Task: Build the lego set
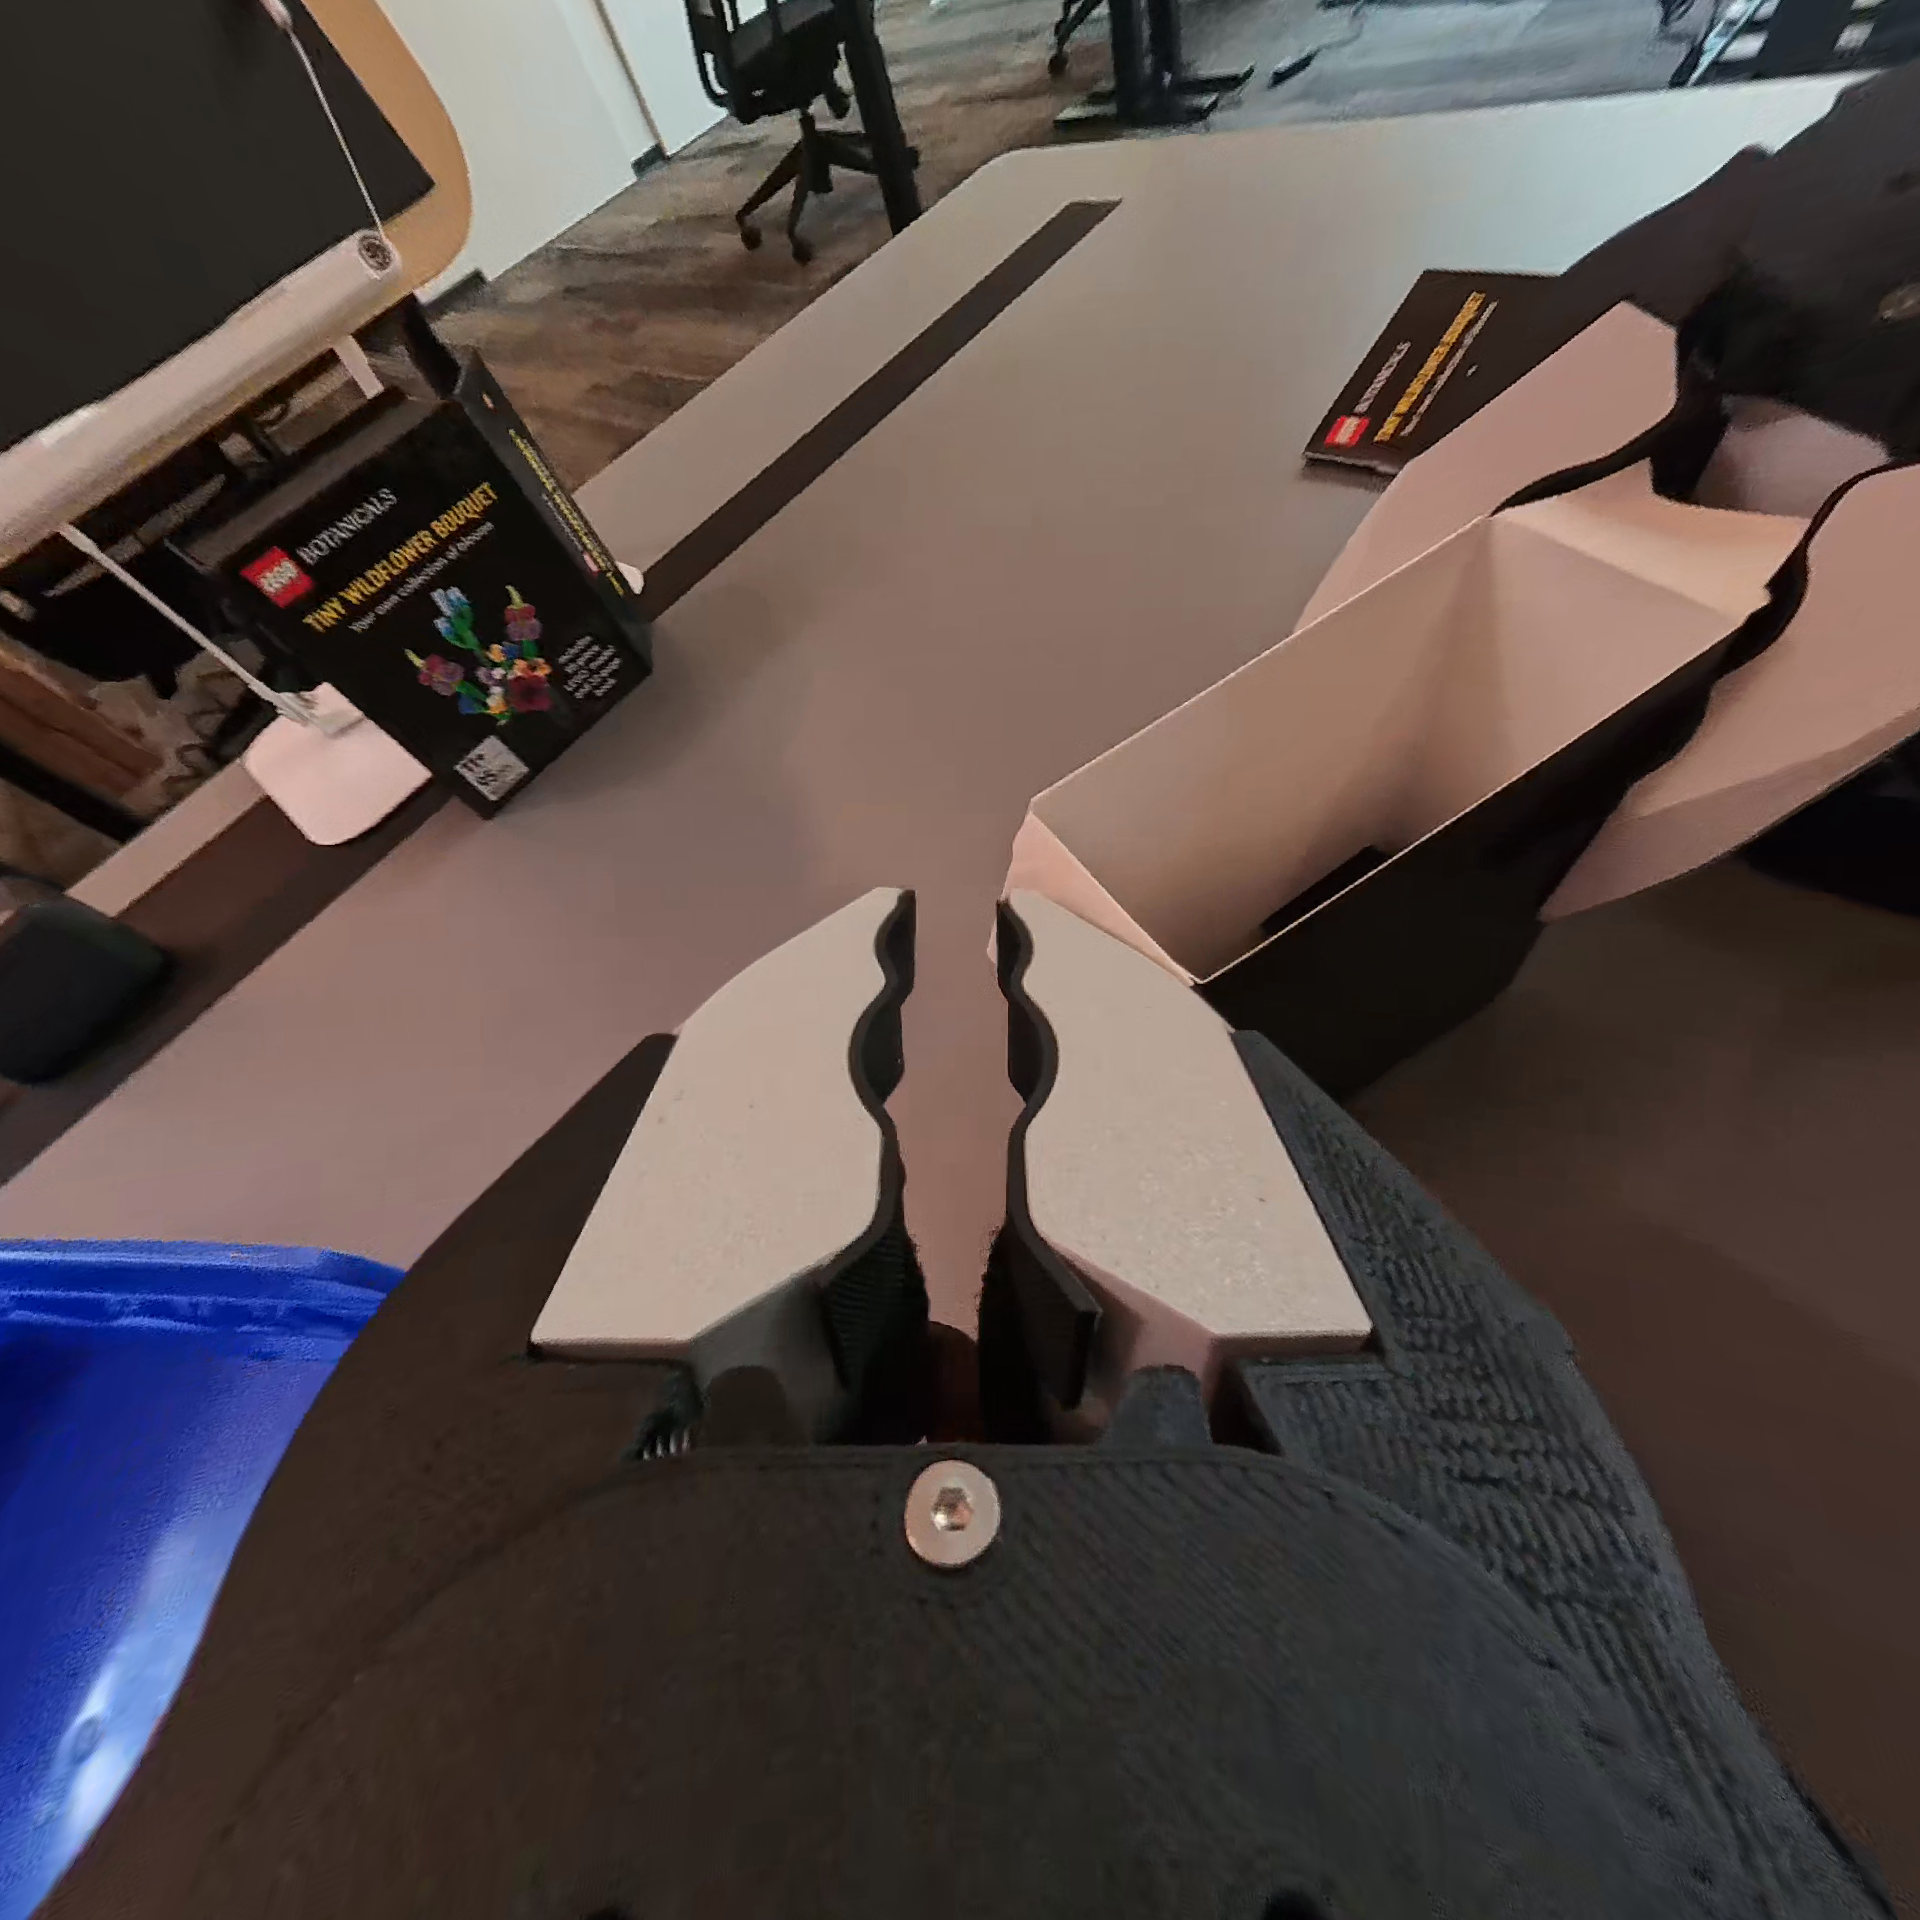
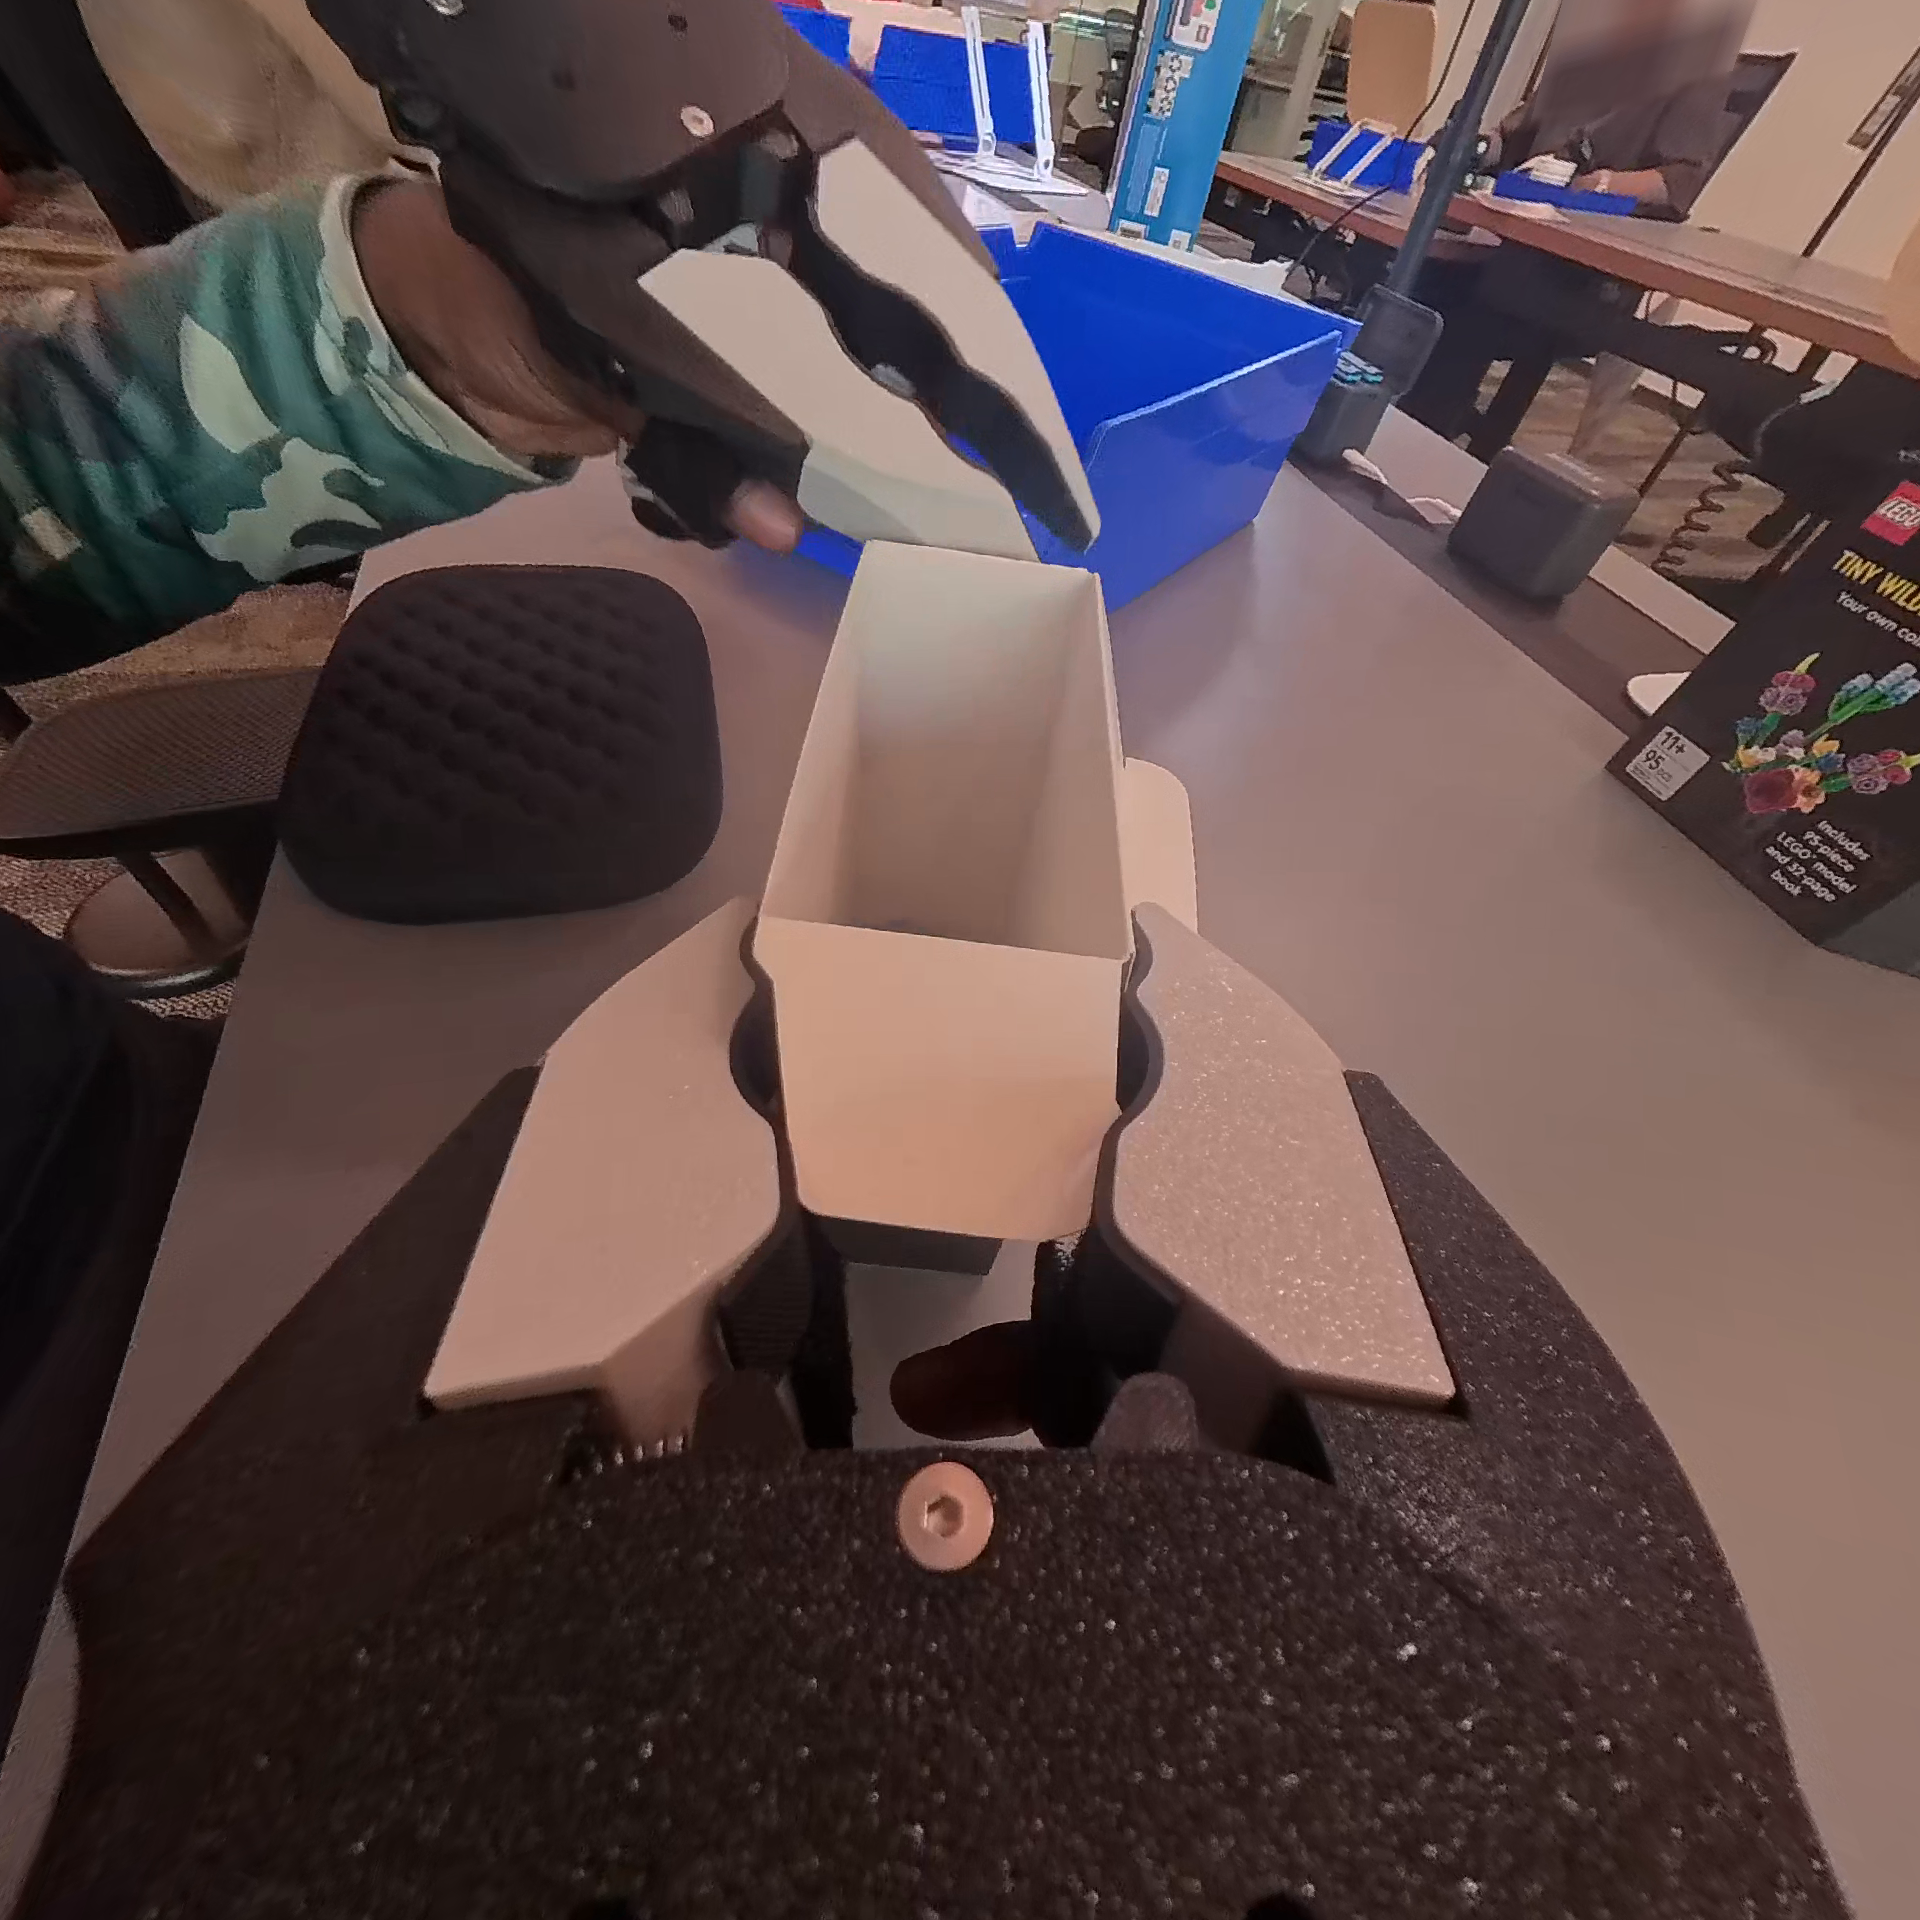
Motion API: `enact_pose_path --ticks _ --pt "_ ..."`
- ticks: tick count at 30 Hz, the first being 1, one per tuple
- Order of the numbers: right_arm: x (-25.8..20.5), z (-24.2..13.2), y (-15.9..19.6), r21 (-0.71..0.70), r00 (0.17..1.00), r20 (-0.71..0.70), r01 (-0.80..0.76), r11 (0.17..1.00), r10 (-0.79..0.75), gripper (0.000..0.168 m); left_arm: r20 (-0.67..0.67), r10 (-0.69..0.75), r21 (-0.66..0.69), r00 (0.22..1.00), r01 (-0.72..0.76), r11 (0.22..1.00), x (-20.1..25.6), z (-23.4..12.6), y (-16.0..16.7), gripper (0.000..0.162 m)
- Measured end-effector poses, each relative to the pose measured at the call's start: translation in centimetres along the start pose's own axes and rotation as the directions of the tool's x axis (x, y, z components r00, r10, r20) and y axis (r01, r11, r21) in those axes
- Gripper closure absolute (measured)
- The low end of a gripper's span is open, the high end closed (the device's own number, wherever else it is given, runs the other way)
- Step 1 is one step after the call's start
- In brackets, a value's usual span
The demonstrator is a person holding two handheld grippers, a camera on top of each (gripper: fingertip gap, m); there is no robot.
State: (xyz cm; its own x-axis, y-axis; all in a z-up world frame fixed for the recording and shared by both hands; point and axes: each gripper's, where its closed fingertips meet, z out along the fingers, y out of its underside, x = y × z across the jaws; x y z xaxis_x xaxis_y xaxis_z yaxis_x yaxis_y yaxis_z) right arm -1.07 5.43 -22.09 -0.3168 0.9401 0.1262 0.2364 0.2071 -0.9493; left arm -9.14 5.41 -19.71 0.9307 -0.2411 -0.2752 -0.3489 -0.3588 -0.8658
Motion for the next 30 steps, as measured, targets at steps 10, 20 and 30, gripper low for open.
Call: enact_pose_path --ticks 10,20,30 --pt "0.0 0.1 -0.2 0.033 1.000 0.028 -0.006 0.999 0.005 0.105 -0.167 -0.249 0.105 0.954 0.268 0.958 2.0 0.3 0.0 0.162" --pt "-1.5 -0.9 -0.4 0.100 0.984 0.089 0.143 0.985 -0.152 0.105 -0.472 -0.126 0.326 0.872 0.306 0.894 2.3 -3.6 0.0 0.061" --pt "-2.1 -1.8 -0.5 0.201 0.966 0.125 0.200 0.959 -0.227 0.105 -0.416 0.274 0.239 0.867 -0.186 0.953 8.2 1.1 3.9 0.063"
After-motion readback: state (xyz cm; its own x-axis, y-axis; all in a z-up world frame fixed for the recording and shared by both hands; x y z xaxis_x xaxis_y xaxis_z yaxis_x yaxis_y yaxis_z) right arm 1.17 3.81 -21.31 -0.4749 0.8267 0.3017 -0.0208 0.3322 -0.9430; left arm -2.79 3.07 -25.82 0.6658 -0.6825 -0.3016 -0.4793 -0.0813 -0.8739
